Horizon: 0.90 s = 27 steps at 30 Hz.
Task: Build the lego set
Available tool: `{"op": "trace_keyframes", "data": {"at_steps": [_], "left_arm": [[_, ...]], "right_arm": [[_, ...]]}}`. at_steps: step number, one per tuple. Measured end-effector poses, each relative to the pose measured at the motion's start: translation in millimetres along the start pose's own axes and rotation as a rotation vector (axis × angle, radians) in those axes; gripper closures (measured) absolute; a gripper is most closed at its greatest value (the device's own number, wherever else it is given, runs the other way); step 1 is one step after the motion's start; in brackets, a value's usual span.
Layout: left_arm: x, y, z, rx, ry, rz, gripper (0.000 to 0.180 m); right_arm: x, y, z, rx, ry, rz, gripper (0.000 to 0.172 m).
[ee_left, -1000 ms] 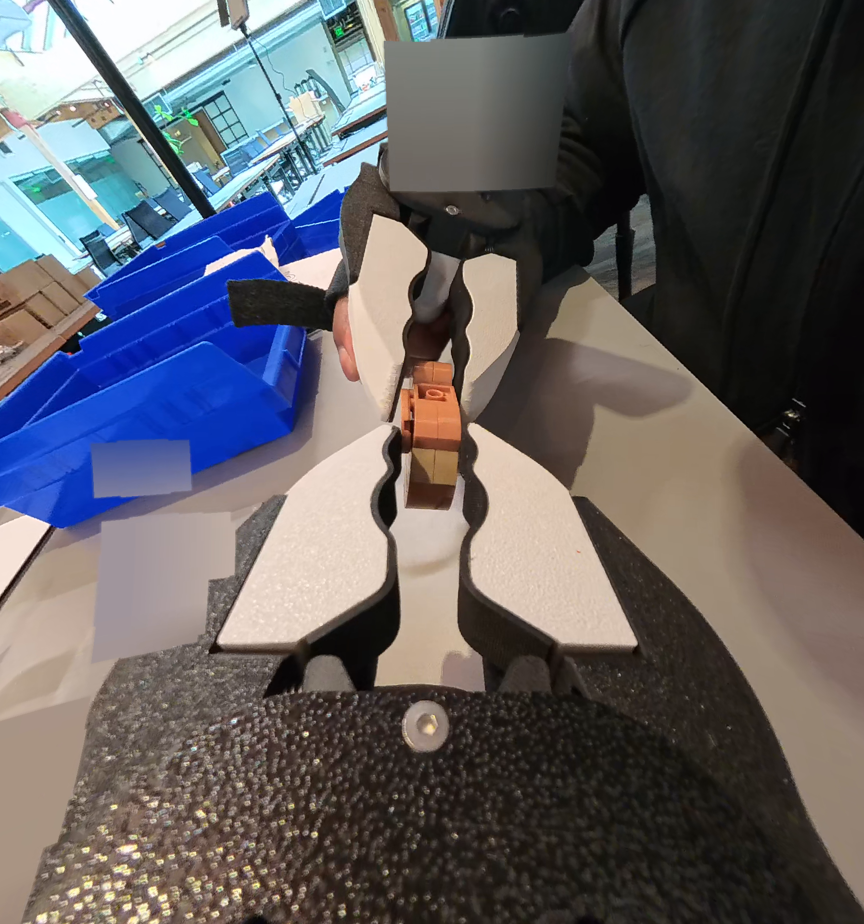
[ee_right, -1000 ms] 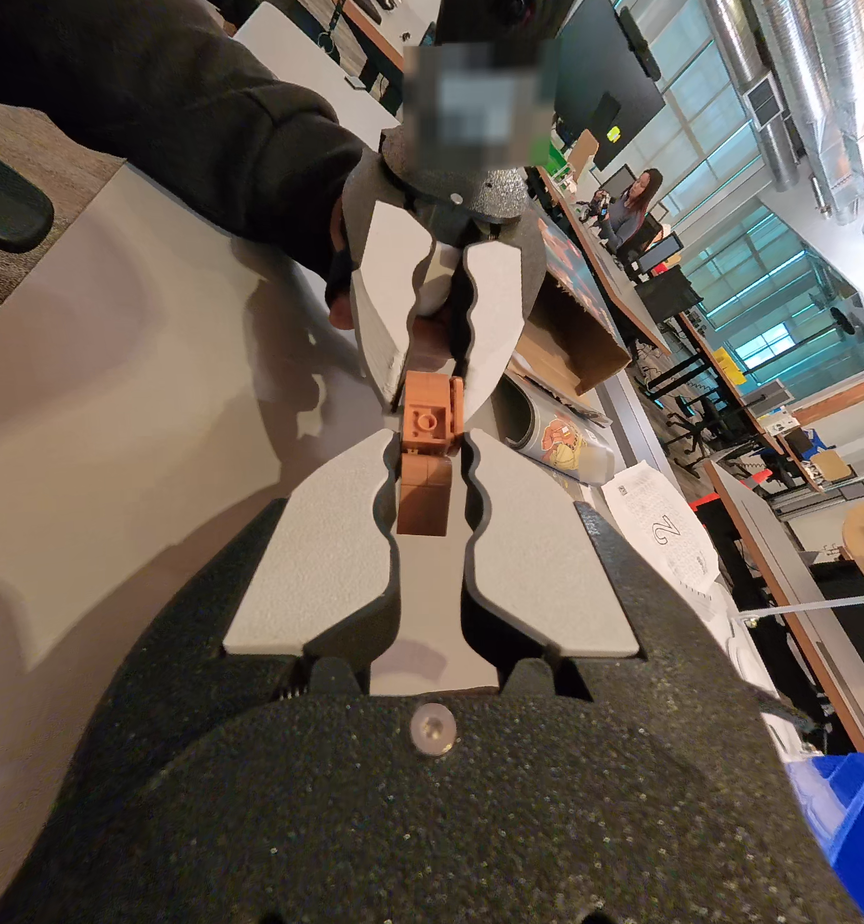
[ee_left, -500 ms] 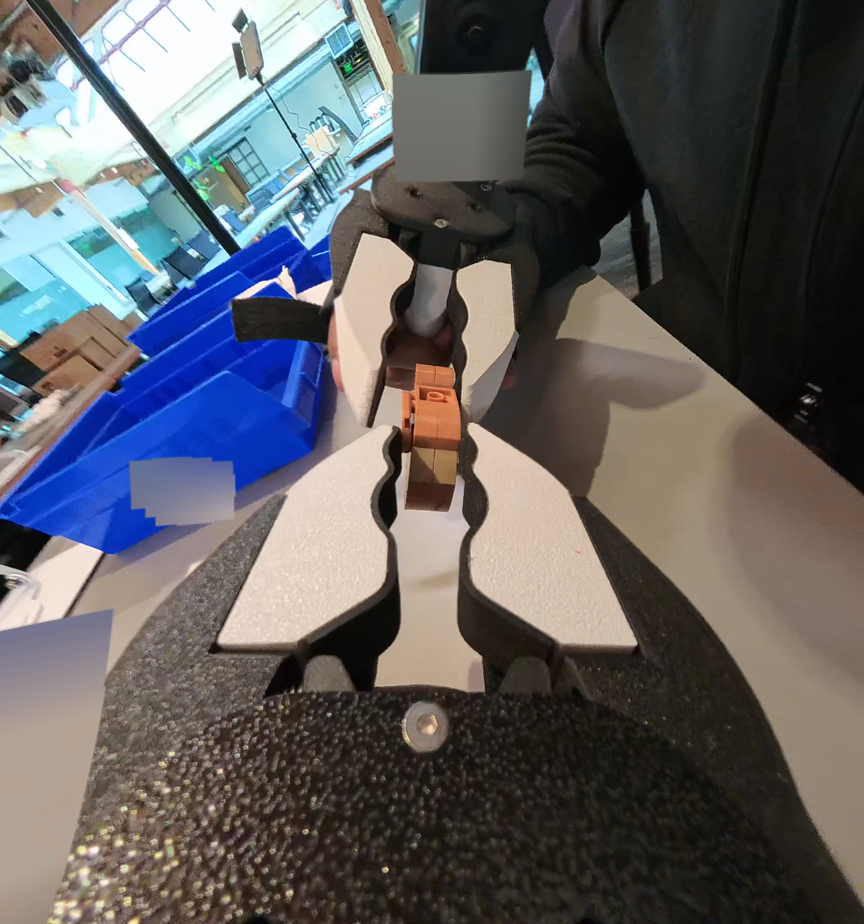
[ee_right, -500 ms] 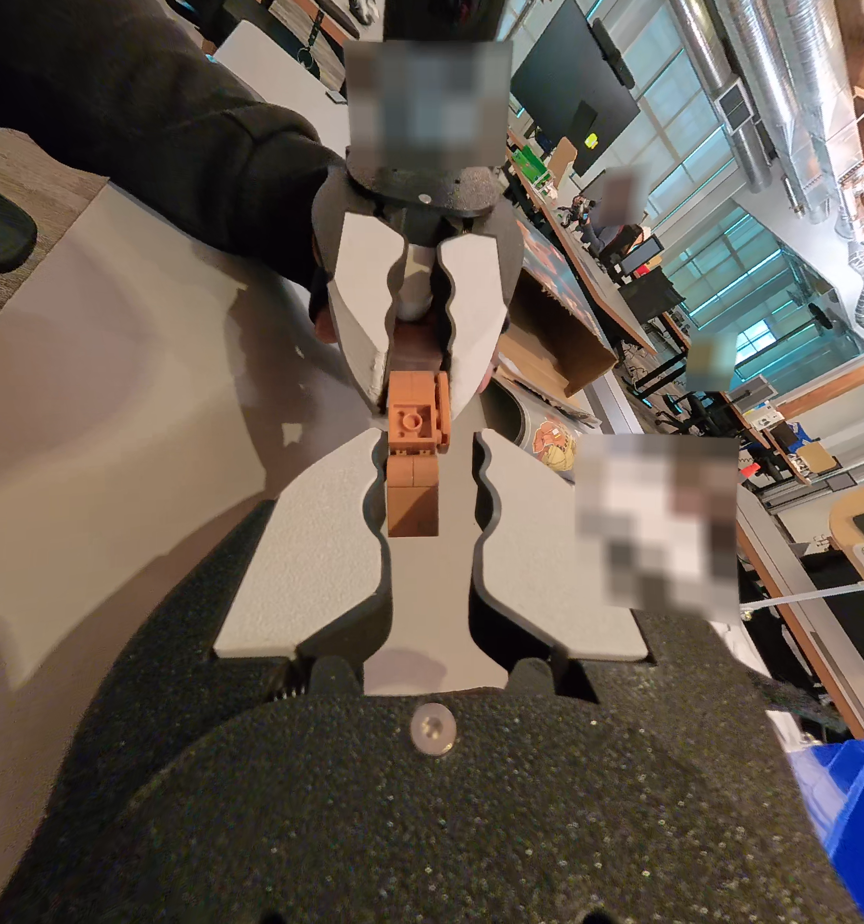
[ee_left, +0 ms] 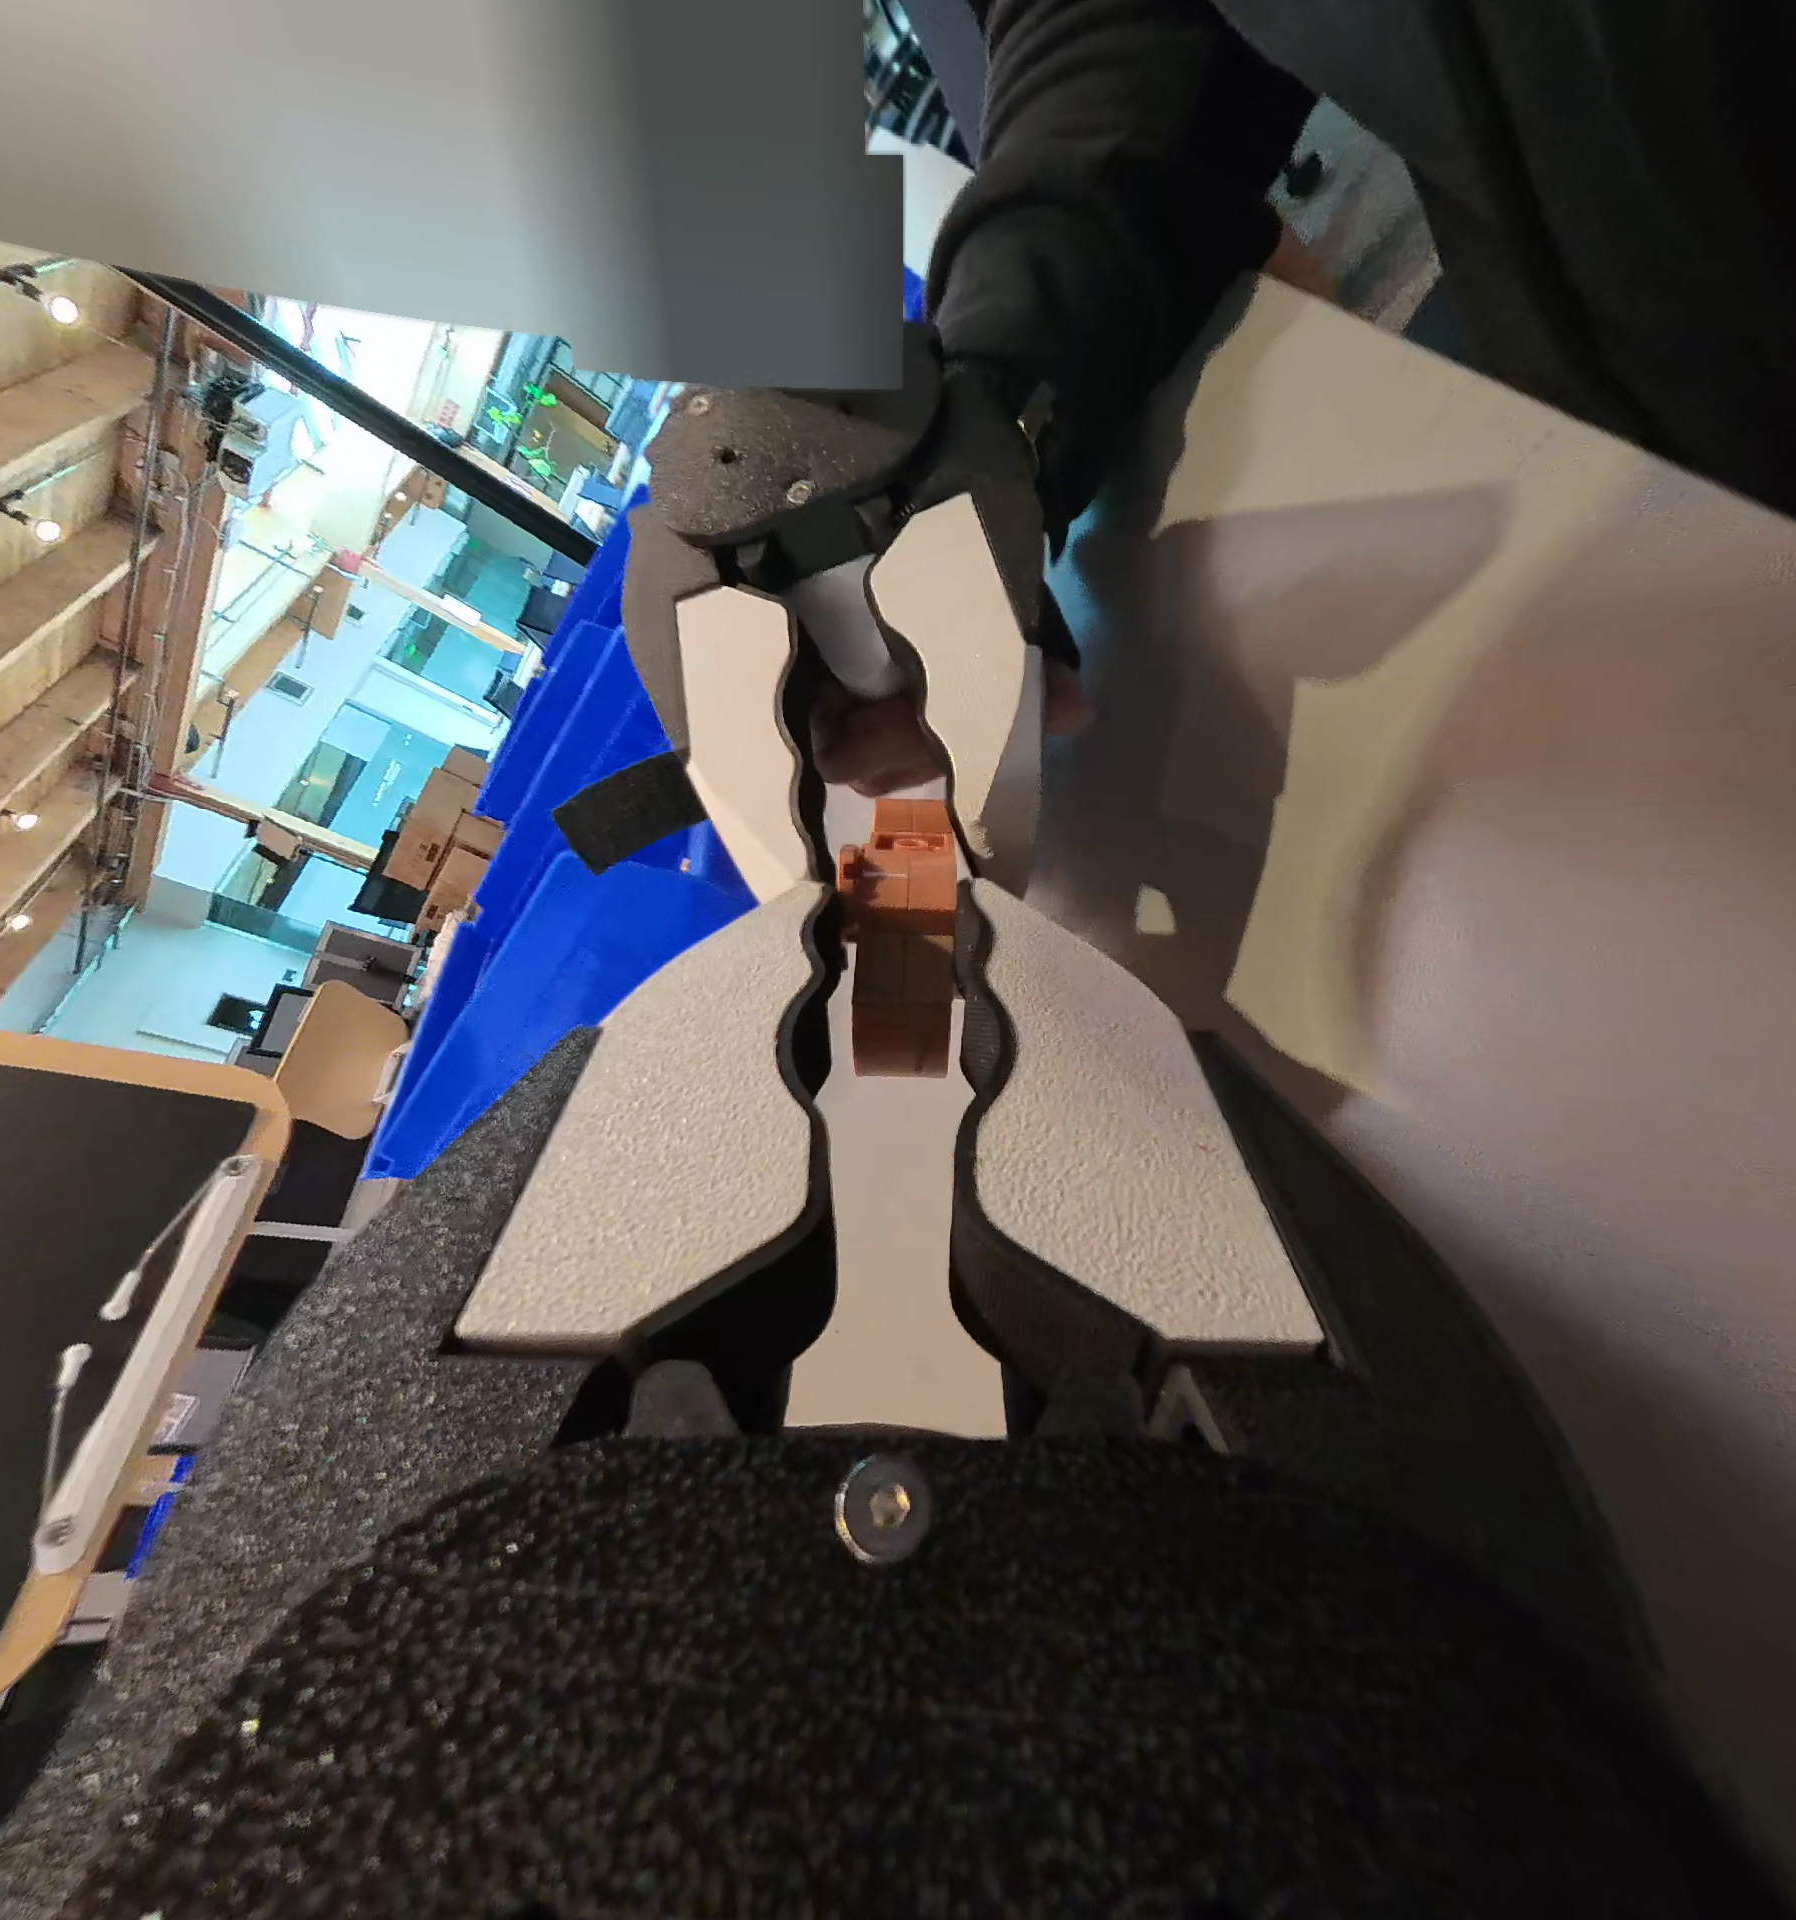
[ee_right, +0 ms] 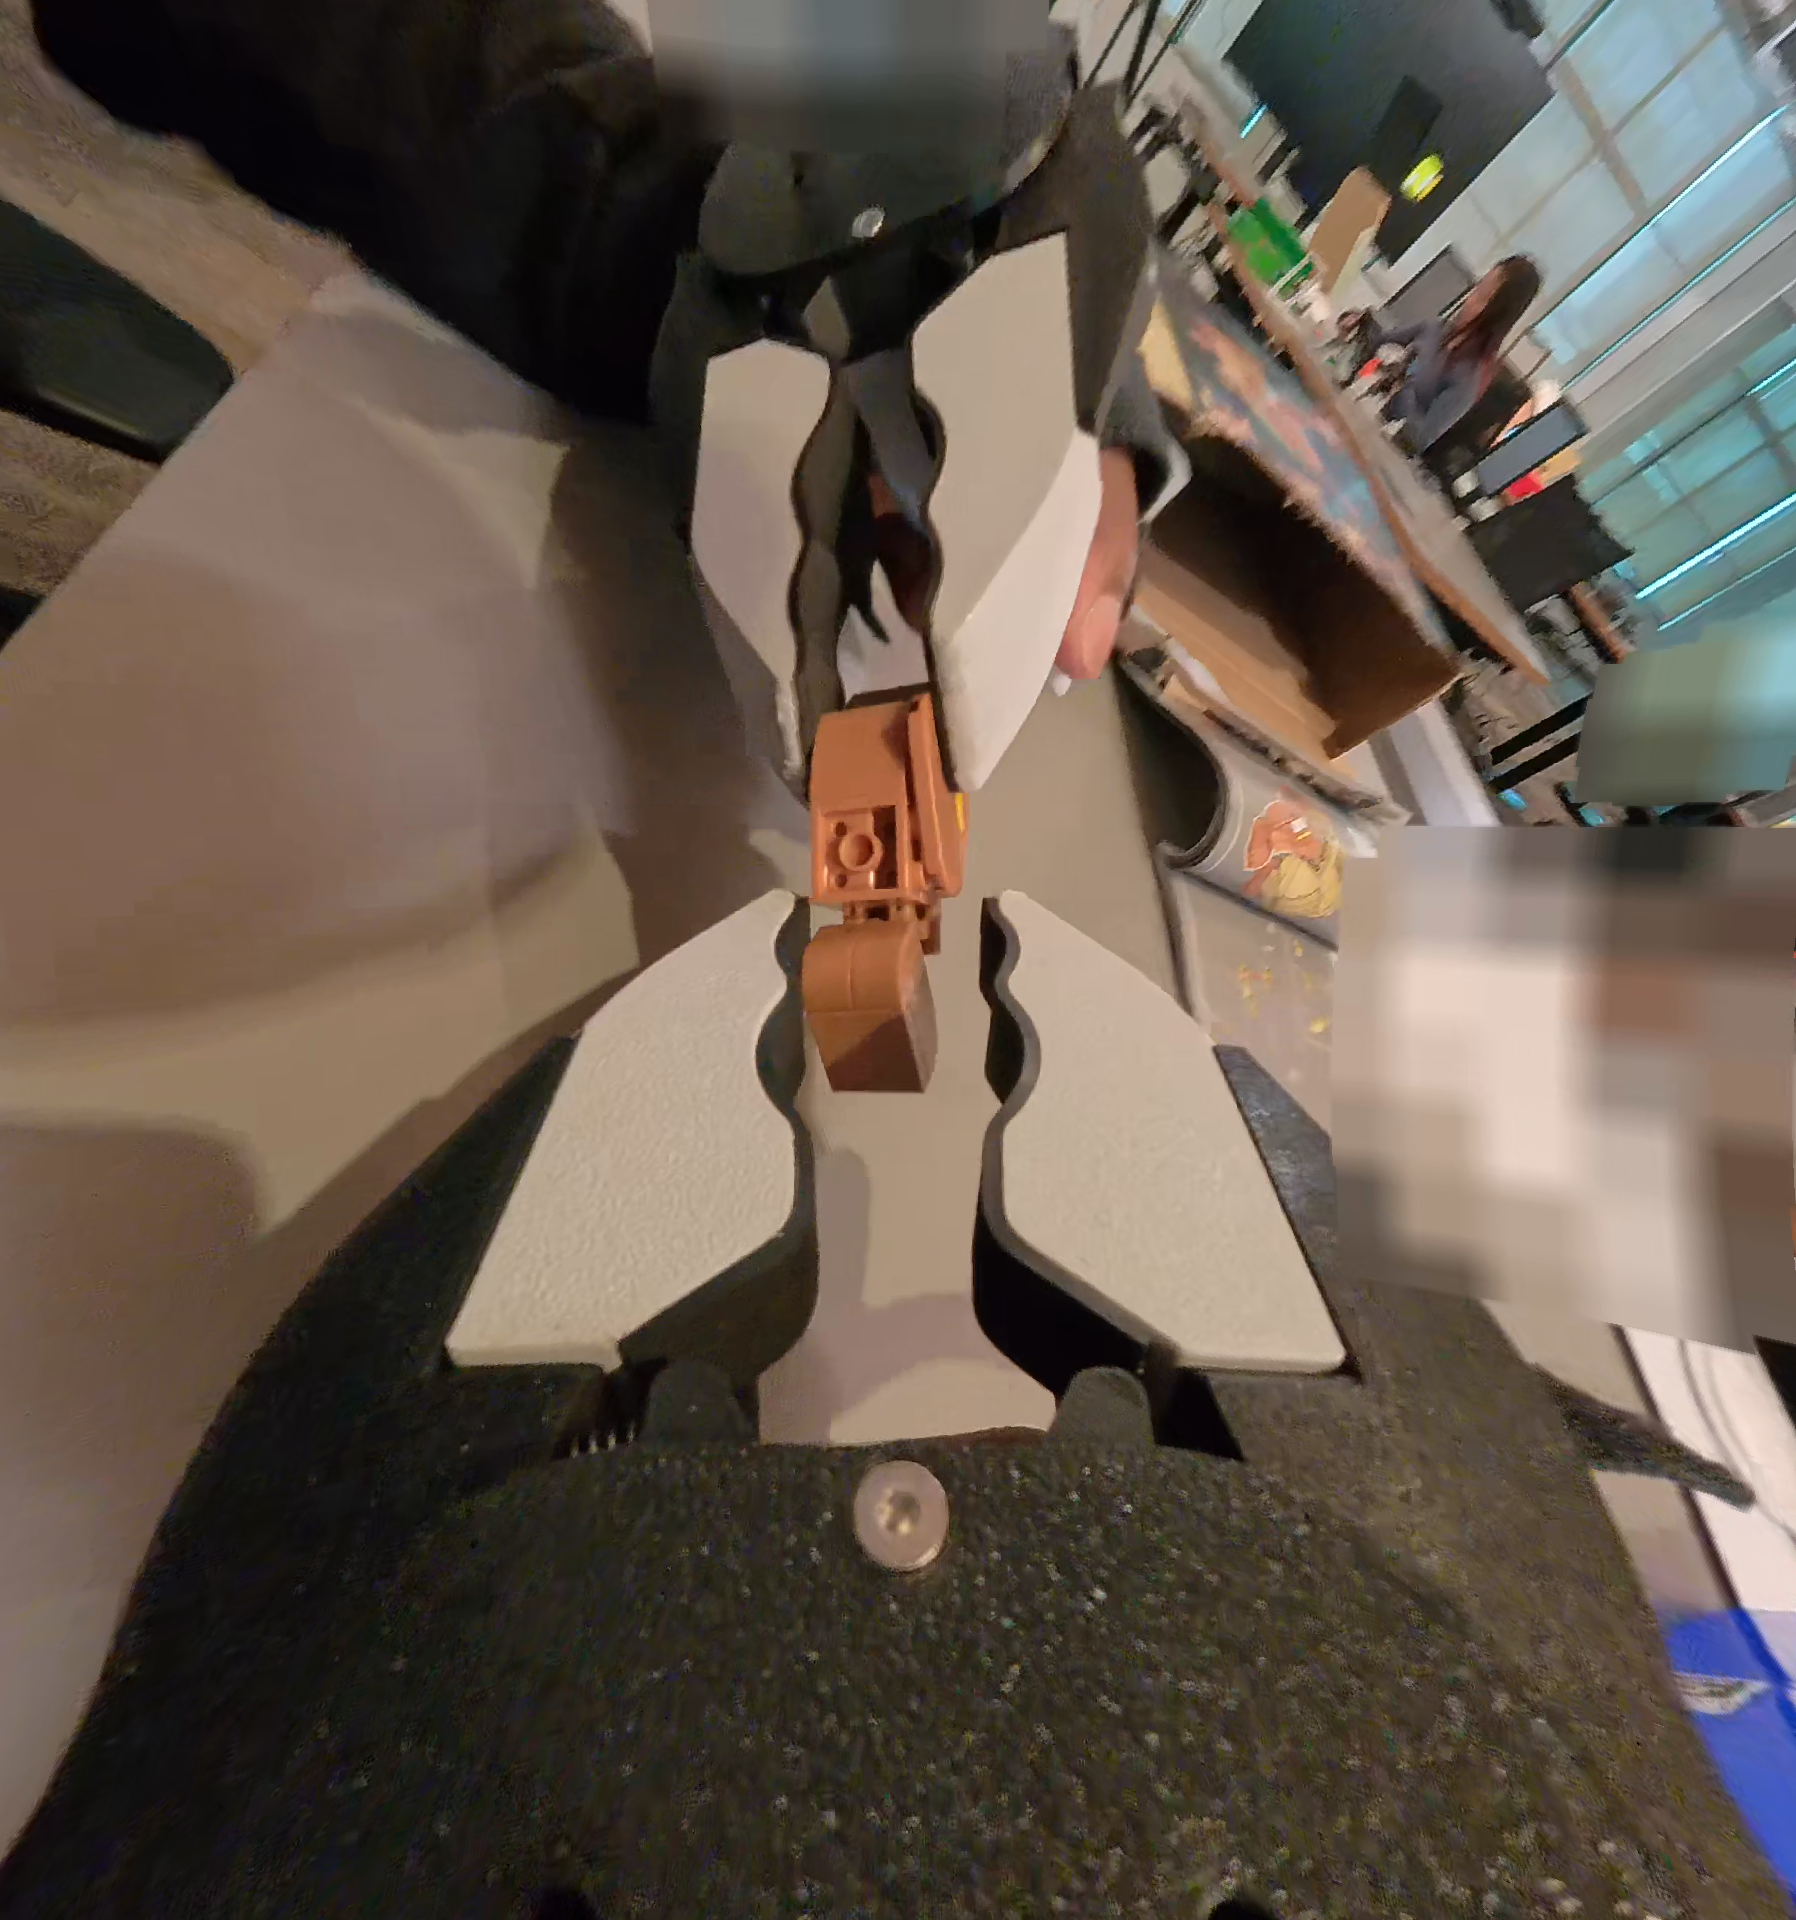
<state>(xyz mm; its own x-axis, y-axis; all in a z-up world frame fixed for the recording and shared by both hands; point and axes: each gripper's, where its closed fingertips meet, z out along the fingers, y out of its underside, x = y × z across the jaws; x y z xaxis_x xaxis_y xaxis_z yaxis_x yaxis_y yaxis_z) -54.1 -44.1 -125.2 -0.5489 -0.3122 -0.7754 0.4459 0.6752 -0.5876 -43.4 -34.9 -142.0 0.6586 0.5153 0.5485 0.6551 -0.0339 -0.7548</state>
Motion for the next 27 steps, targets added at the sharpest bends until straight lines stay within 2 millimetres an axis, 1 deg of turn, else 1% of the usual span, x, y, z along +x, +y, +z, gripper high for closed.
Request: {"op": "trace_keyframes", "data": {"at_steps": [5,8,13,16,19,23,27], "left_arm": [[16.6,18.9,6.7,-0.067,0.071,0.052,0.16],[22.0,21.5,10.0,-0.074,0.09,0.084,0.16],[34.4,29.3,13.5,-0.121,0.13,0.173,0.16],[36.6,26.1,14.9,-0.107,0.134,0.182,0.16],[37.6,25.8,15.8,-0.104,0.135,0.189,0.16],[39.9,24.0,15.9,-0.097,0.139,0.207,0.16],[41.2,27.5,15.3,-0.114,0.142,0.223,0.16]], "right_arm": [[-14.9,29.4,3.4,-0.119,-0.141,0.07,0.141],[-18.4,34.4,2.8,-0.15,-0.2,0.125,0.137],[-24.1,29.9,-0.6,-0.134,-0.295,0.236,0.137],[-22.7,22.2,-1.2,-0.09,-0.311,0.292,0.139],[-25.0,16.5,1.1,-0.07,-0.314,0.286,0.142],[-28.0,16.6,6.7,-0.1,-0.313,0.282,0.146],[-29.9,17.8,8.1,-0.119,-0.311,0.278,0.151]]}}
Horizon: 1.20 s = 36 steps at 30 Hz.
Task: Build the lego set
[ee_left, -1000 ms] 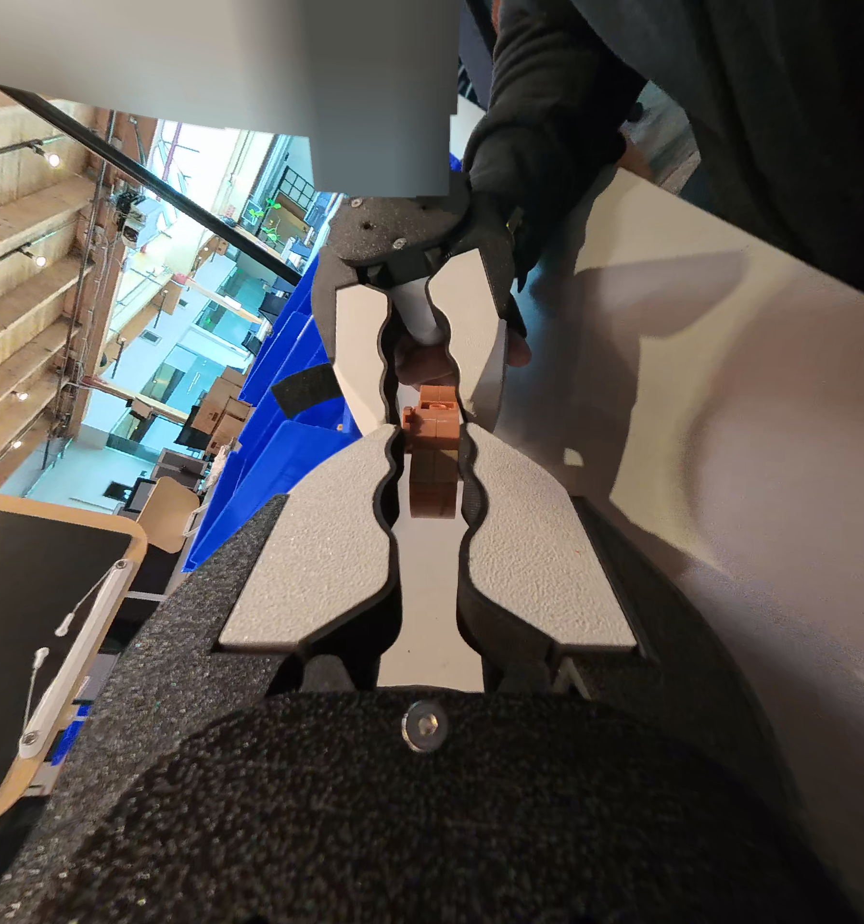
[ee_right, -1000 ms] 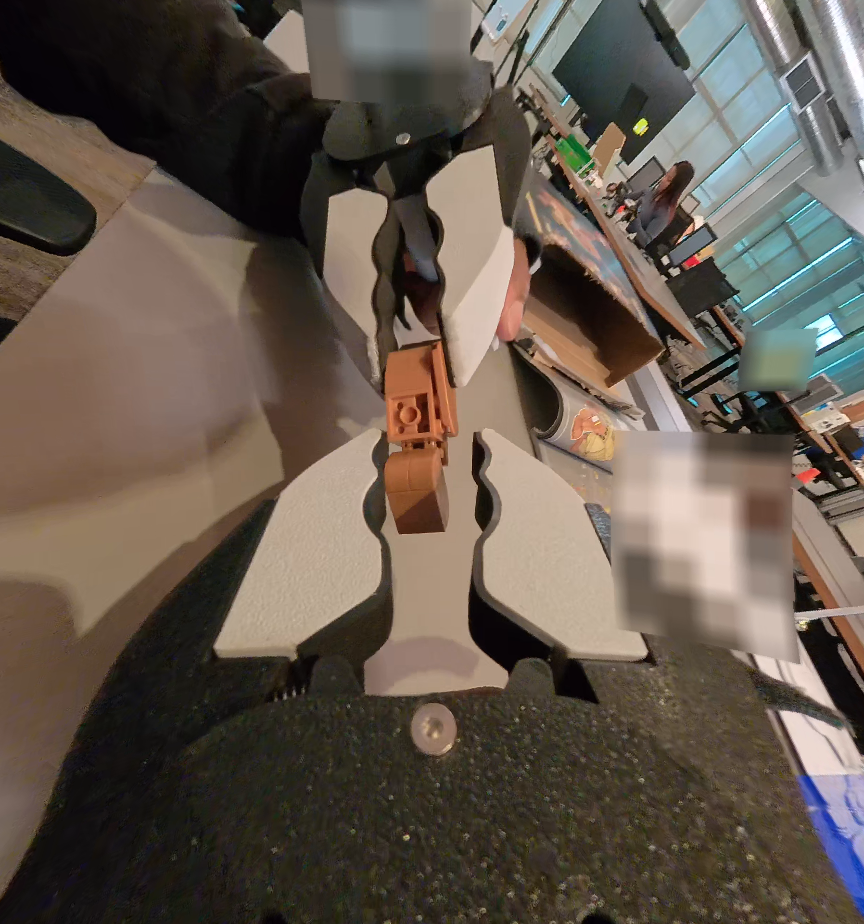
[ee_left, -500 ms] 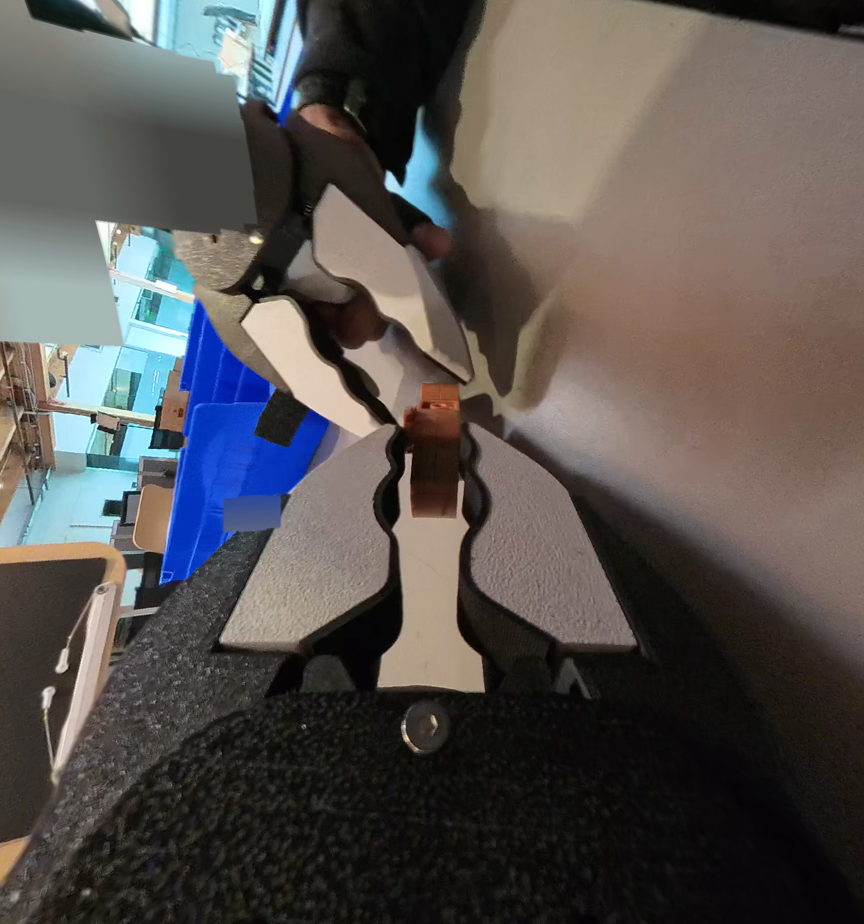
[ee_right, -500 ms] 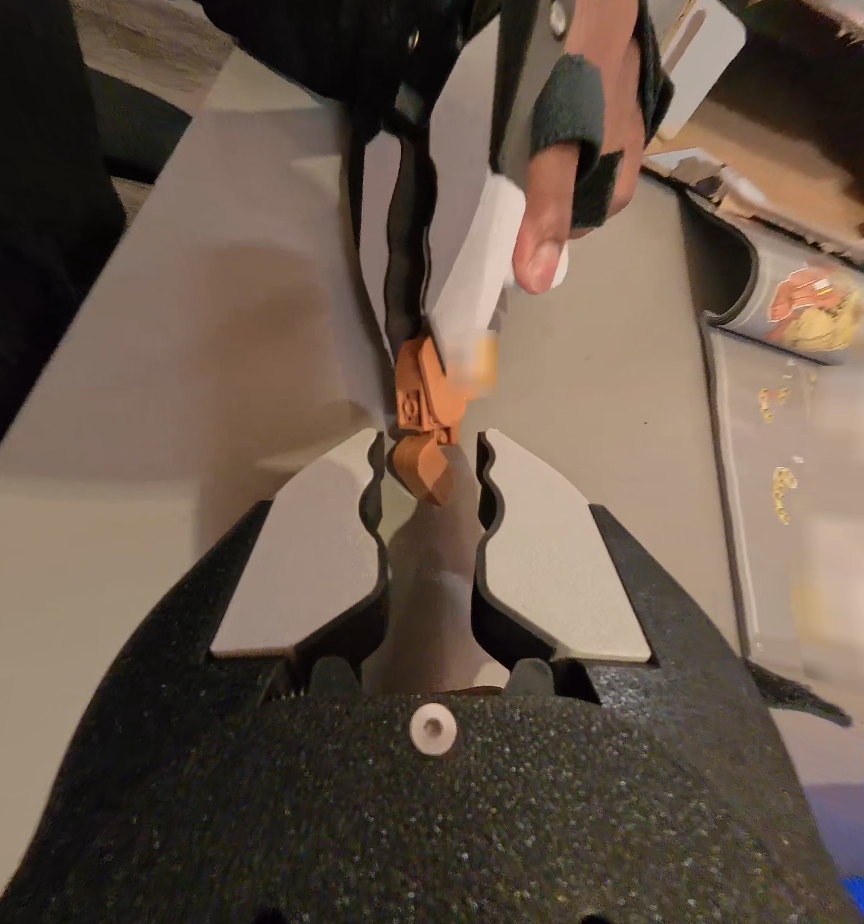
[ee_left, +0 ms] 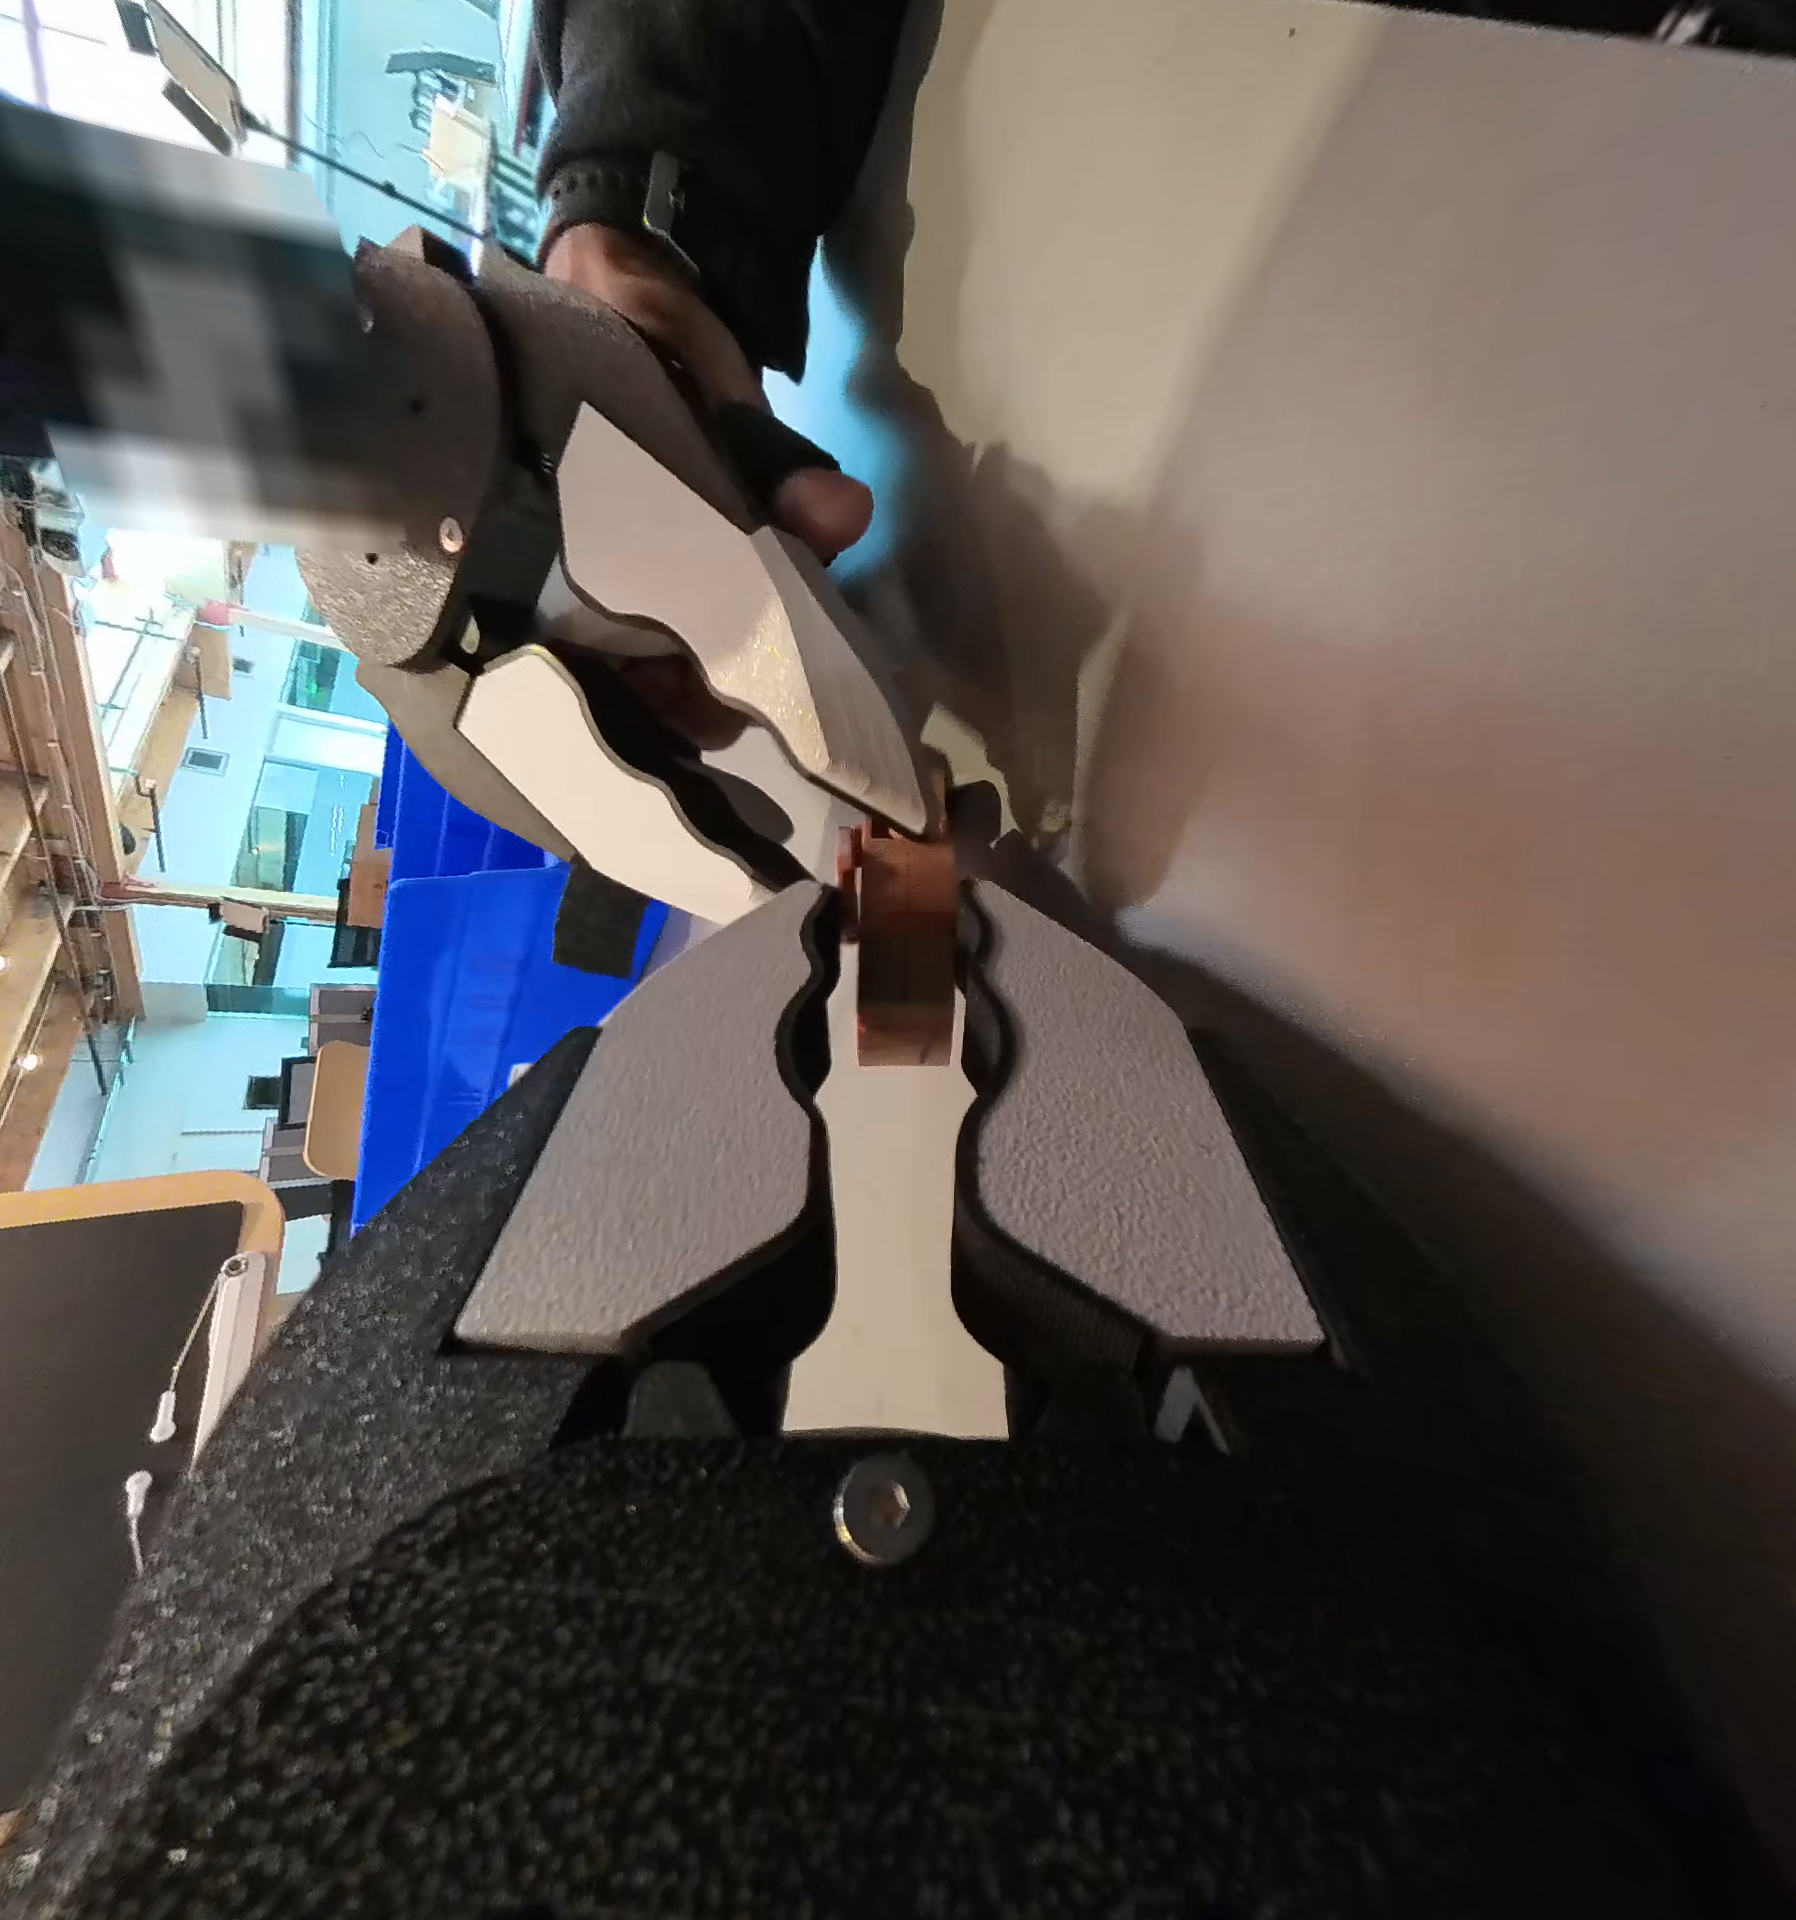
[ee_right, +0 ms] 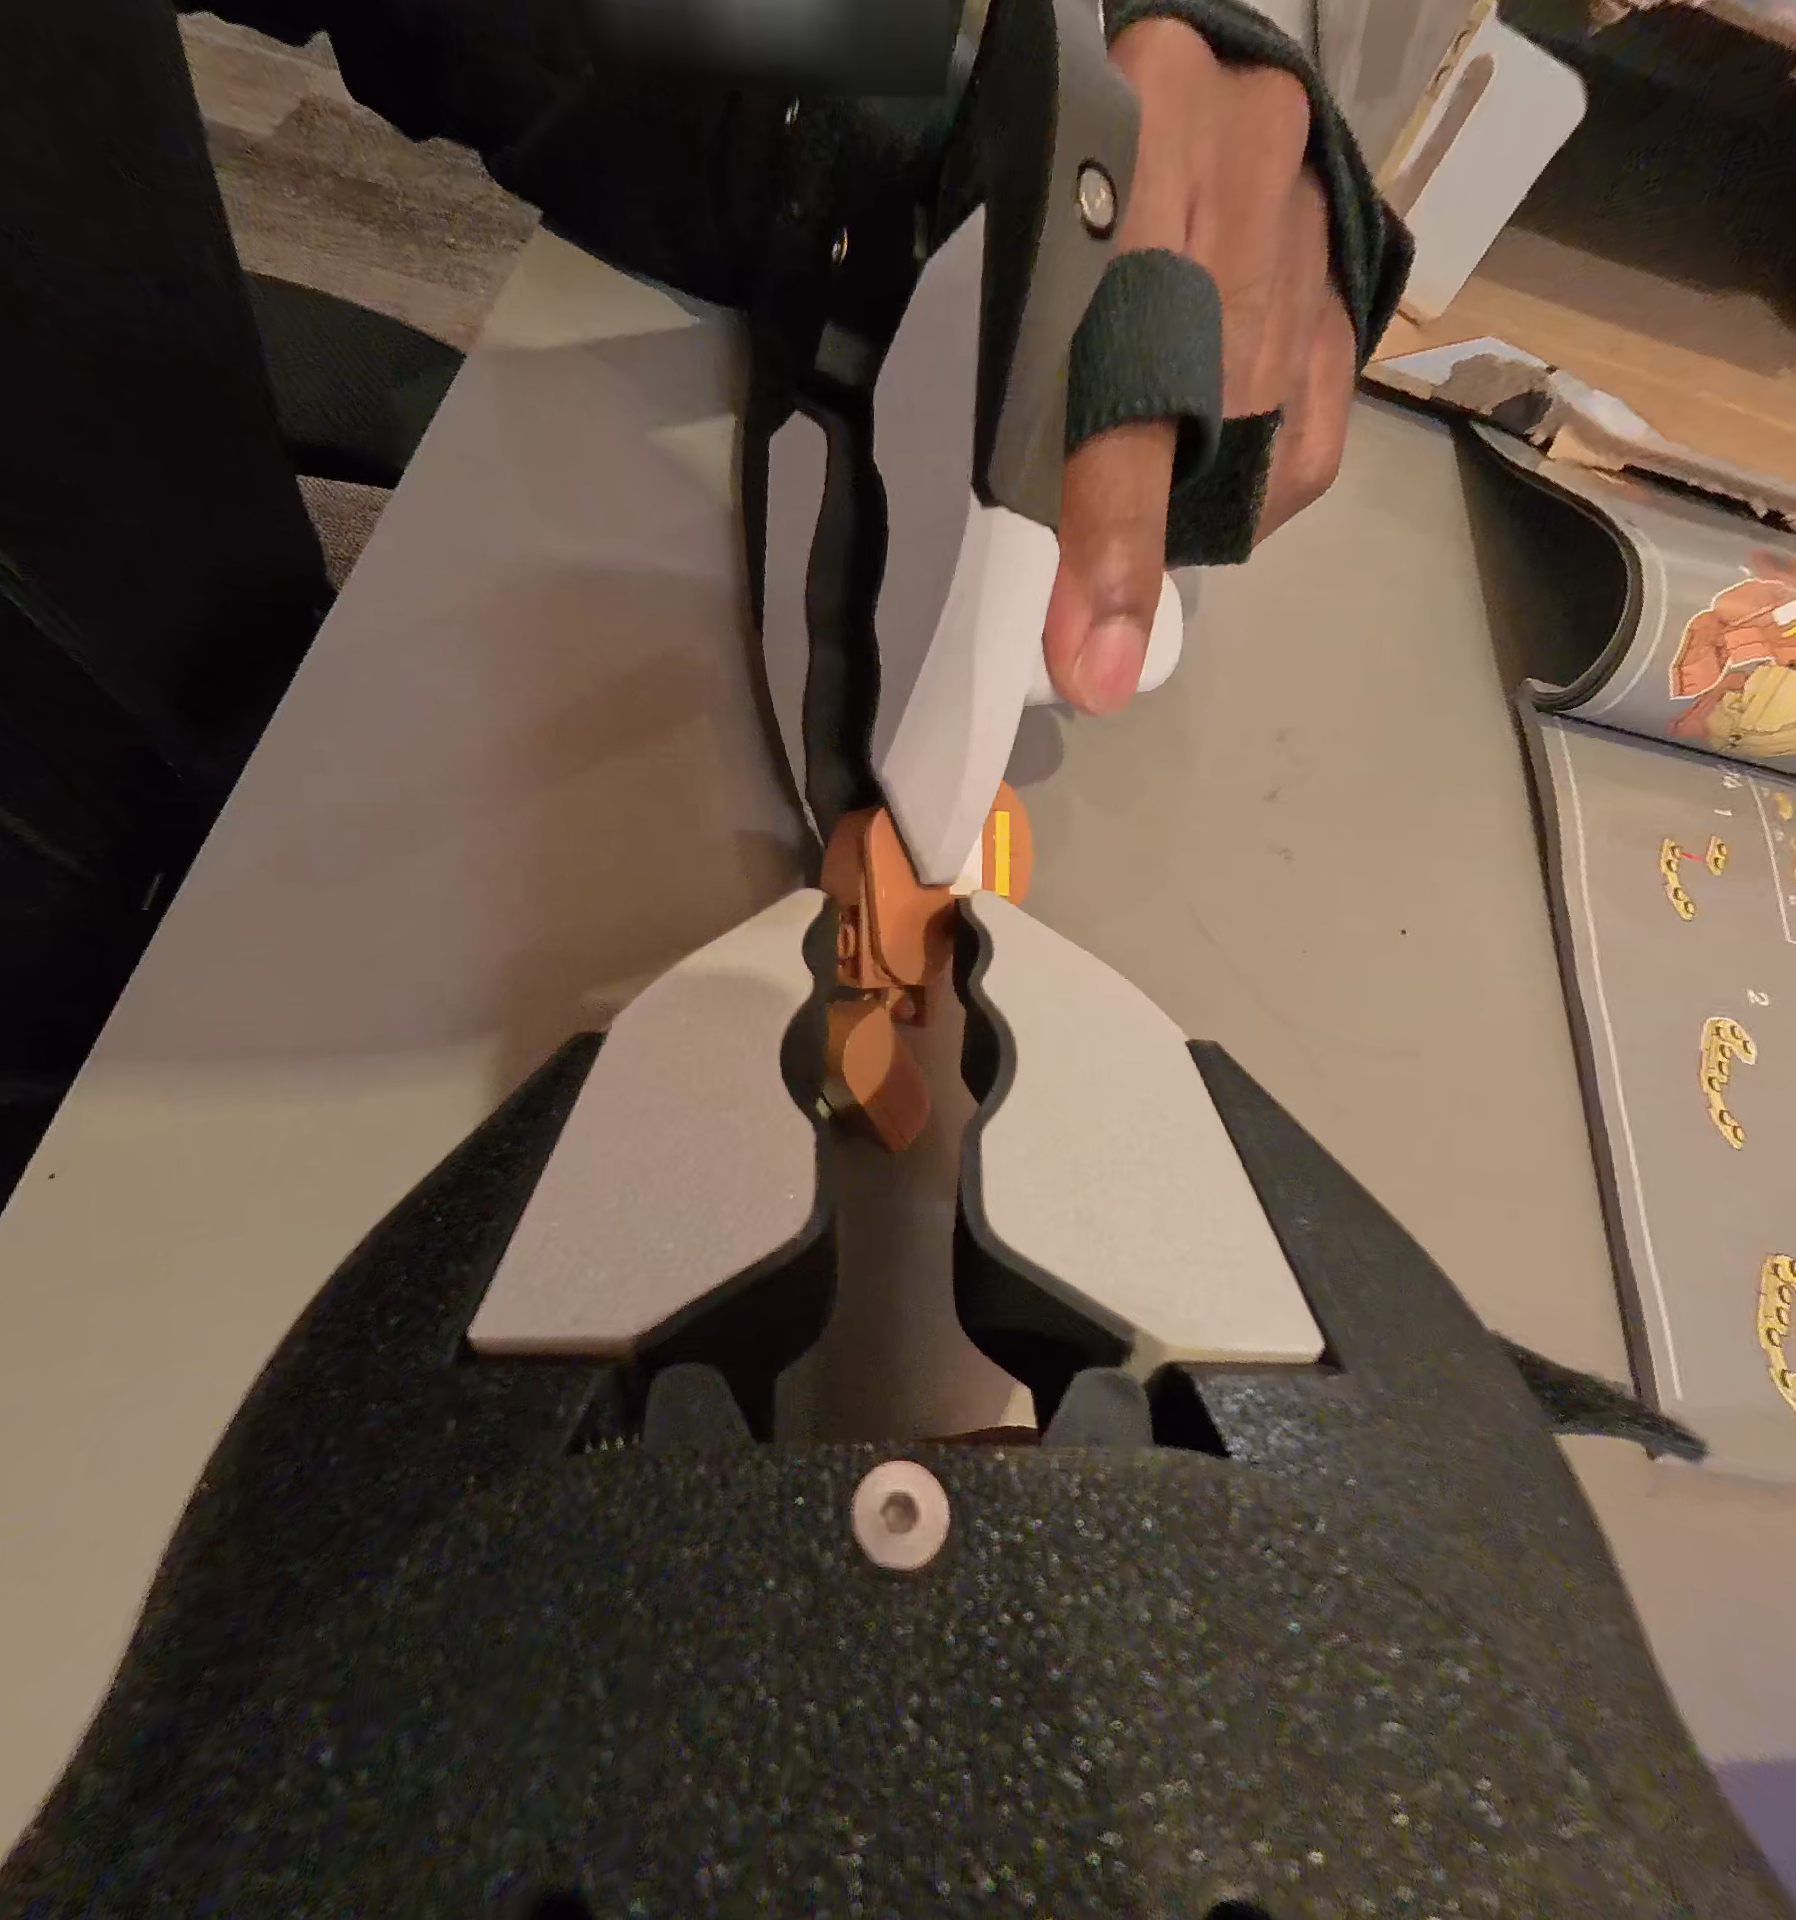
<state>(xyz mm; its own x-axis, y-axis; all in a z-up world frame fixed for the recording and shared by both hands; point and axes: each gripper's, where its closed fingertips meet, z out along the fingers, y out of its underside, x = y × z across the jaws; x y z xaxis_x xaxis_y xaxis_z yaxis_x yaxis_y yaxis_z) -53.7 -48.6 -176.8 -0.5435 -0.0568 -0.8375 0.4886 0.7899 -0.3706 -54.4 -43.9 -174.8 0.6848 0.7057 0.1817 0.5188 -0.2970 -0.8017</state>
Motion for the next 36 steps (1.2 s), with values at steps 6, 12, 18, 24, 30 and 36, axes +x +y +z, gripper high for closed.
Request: {"op": "trace_keyframes", "data": {"at_steps": [6,12,18,24,30,36], "left_arm": [[4.7,5.6,0.6,-0.039,0.023,-0.033,0.158],[2.4,8.9,-2.5,-0.036,0.022,-0.119,0.154],[2.2,10.7,-5.1,-0.016,0.046,-0.23,0.16],[2.3,10.7,-5.2,-0.016,0.048,-0.228,0.161],[3.9,10.3,-5.4,-0.024,0.048,-0.19,0.163],[3.7,10.6,-5.3,-0.031,0.041,-0.171,0.163]], "right_arm": [[1.3,3.2,1.7,-0.035,0.05,-0.04,0.152],[3.2,3.9,0.5,-0.043,0.083,-0.063,0.152],[5.1,5.1,-1.7,-0.047,0.102,-0.066,0.152],[4.7,5.3,-1.7,-0.052,0.109,-0.067,0.152],[3.4,6.2,-1.0,-0.052,0.094,-0.037,0.154],[3.7,6.7,-0.9,-0.058,0.097,-0.034,0.154]]}}
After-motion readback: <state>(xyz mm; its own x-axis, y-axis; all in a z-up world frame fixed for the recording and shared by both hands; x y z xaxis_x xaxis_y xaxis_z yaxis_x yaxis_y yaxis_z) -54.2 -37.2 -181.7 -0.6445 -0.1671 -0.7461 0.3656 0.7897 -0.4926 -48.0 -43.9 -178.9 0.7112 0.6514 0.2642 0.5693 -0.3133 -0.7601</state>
